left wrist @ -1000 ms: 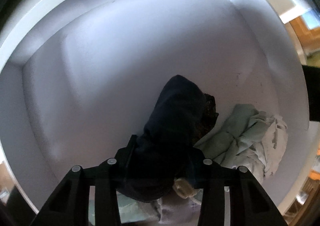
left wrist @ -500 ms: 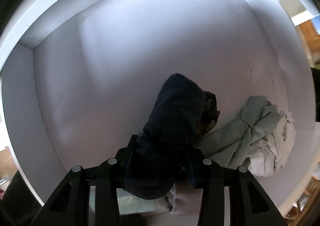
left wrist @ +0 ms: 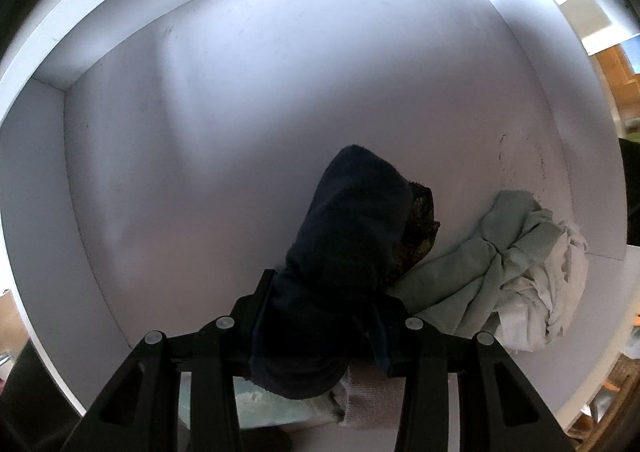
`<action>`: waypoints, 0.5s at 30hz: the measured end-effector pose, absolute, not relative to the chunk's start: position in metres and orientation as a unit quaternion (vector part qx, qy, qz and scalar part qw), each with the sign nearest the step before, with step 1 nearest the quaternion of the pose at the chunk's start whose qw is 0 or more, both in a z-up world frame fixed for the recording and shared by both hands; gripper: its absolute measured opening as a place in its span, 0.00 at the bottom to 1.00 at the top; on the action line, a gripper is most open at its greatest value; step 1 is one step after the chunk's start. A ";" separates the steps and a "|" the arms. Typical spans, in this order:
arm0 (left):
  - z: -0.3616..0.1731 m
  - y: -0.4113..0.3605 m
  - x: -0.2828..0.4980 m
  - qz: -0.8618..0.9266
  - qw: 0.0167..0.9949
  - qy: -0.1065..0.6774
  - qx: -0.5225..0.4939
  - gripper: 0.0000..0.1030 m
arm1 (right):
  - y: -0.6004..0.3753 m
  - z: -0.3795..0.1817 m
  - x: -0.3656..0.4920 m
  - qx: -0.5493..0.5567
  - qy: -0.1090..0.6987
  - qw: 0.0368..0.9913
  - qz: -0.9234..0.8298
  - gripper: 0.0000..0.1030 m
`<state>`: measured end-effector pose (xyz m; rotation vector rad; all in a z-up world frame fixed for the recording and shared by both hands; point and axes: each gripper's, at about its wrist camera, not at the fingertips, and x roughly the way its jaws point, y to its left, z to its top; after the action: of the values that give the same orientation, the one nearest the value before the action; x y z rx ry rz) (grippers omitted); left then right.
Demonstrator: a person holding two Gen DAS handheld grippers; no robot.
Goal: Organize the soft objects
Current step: 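Carry the cream knit beanie with the right tool over the red box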
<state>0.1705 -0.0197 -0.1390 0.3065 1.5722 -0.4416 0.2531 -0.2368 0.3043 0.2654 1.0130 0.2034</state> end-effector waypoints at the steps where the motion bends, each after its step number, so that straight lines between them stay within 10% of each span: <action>1: -0.137 -0.021 0.171 -0.196 0.674 0.699 0.135 0.41 | -0.230 0.304 0.266 0.123 0.484 0.860 0.104 0.44; 15: -0.143 -0.003 0.178 -0.203 0.673 0.701 0.120 0.40 | -0.154 0.253 0.389 0.025 0.525 0.845 0.096 0.44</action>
<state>0.1782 -0.0027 -0.1433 0.2712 1.5770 -0.4575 0.3890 -0.1544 0.2533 0.0533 1.1070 0.2027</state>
